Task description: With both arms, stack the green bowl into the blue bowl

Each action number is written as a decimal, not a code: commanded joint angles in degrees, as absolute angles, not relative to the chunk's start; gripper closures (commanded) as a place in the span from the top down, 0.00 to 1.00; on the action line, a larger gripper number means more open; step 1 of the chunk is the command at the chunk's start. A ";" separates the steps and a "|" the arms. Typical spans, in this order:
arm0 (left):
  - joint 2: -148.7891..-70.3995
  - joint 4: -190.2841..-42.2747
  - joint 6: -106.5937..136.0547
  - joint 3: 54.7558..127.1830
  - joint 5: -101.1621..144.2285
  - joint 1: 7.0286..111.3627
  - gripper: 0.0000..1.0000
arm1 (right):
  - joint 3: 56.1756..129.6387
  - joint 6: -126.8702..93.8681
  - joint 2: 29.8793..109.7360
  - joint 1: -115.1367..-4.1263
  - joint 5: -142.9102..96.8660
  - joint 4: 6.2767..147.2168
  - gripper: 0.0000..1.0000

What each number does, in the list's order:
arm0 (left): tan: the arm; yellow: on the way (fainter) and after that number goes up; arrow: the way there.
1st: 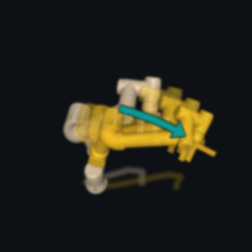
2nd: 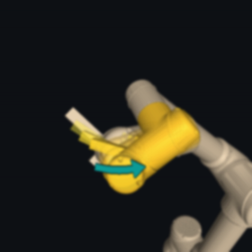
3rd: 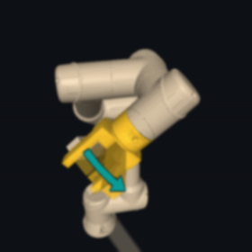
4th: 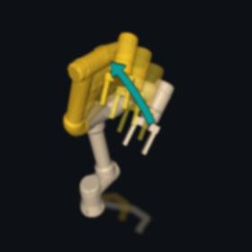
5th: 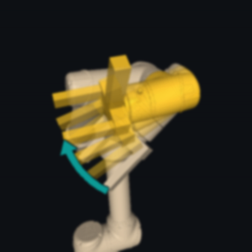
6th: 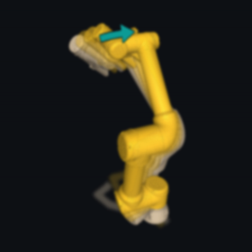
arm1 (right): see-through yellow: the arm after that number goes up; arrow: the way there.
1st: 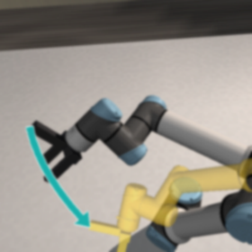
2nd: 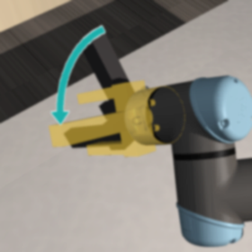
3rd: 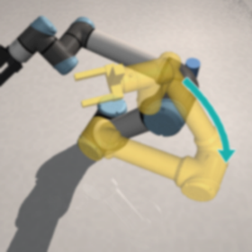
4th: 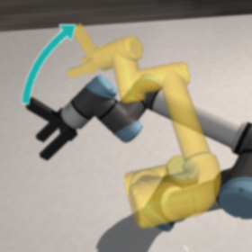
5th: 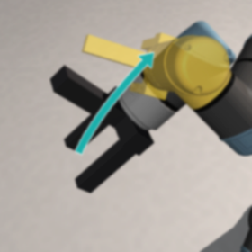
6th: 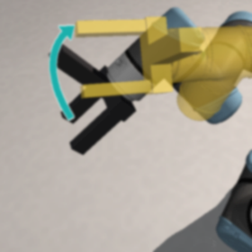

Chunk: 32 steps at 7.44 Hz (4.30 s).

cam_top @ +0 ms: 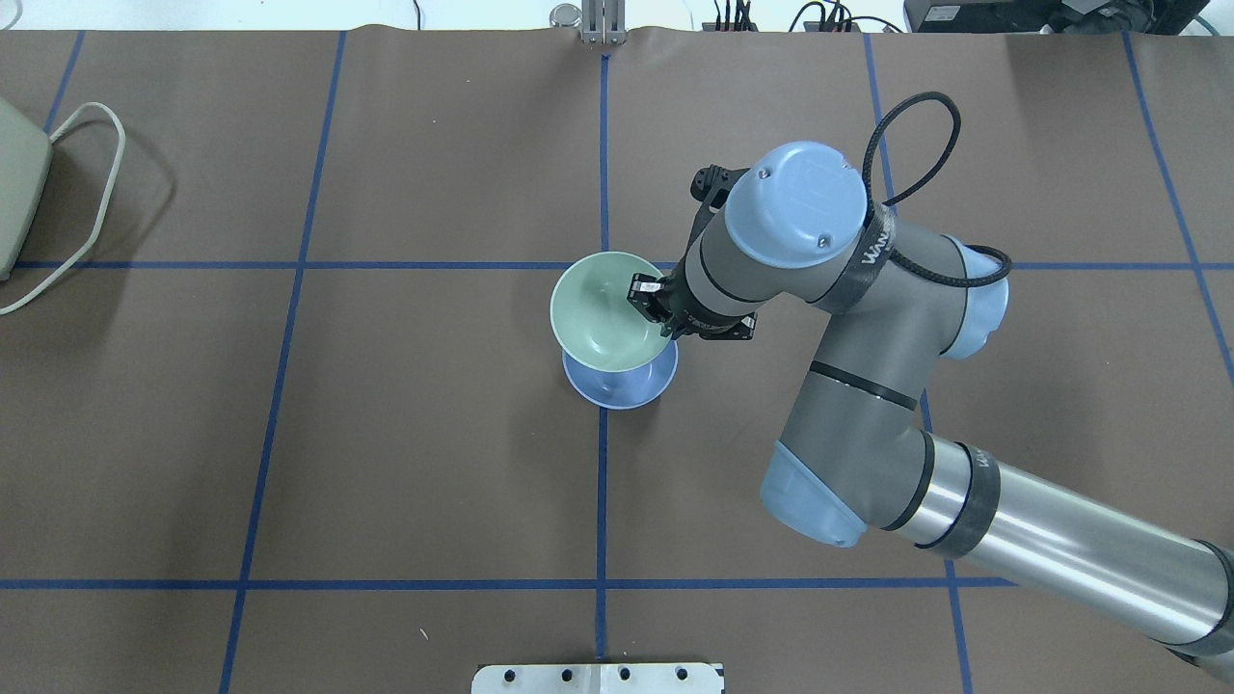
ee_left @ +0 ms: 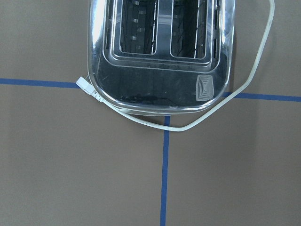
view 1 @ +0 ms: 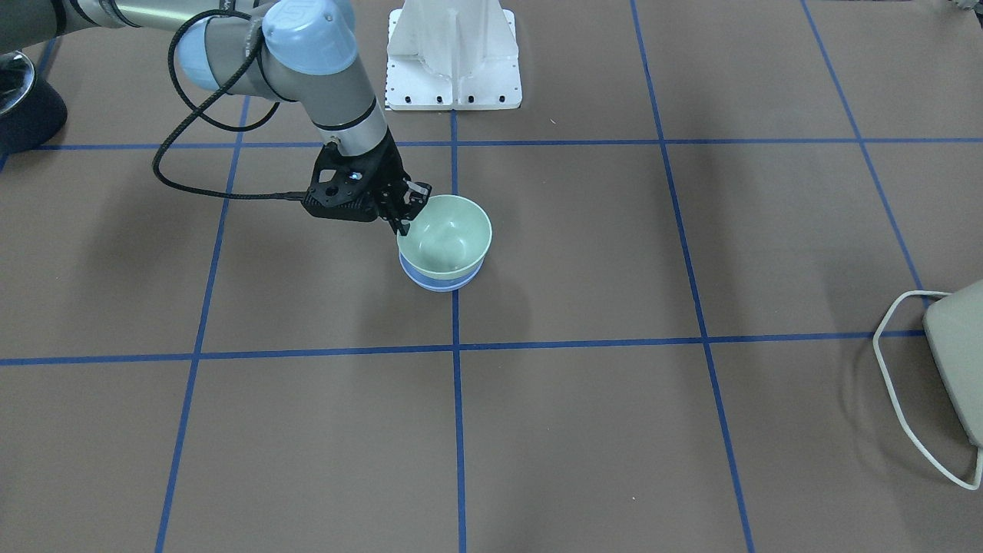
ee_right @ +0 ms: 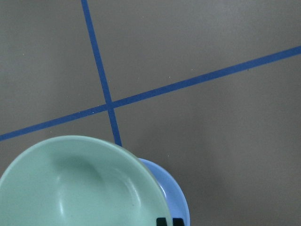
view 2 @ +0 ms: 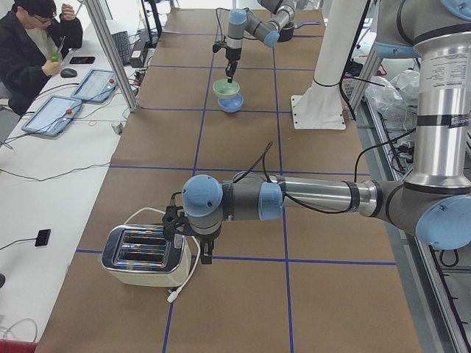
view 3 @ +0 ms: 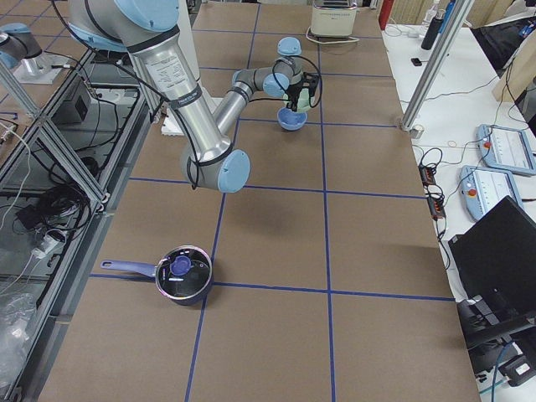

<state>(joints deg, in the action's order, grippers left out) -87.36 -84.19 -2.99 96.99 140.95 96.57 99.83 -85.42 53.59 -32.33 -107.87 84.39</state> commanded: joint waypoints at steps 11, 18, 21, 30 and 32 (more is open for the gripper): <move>-87.36 -84.20 -2.99 96.86 141.07 96.42 0.98 | 96.32 -84.29 54.32 -29.87 -103.28 84.02 1.00; -86.23 -88.30 11.14 100.01 140.36 94.67 0.98 | 96.59 -38.32 69.56 -63.40 -126.71 84.29 1.00; -82.36 -97.20 10.03 99.76 134.47 93.26 0.98 | 96.68 -12.30 85.63 -77.57 -130.60 84.46 1.00; -78.57 -97.29 9.93 100.28 134.74 93.16 0.98 | 96.07 1.93 103.10 -94.13 -130.25 83.76 1.00; -78.49 -97.29 9.93 100.20 134.47 93.16 0.98 | 95.19 1.93 103.10 -94.13 -130.34 83.76 1.00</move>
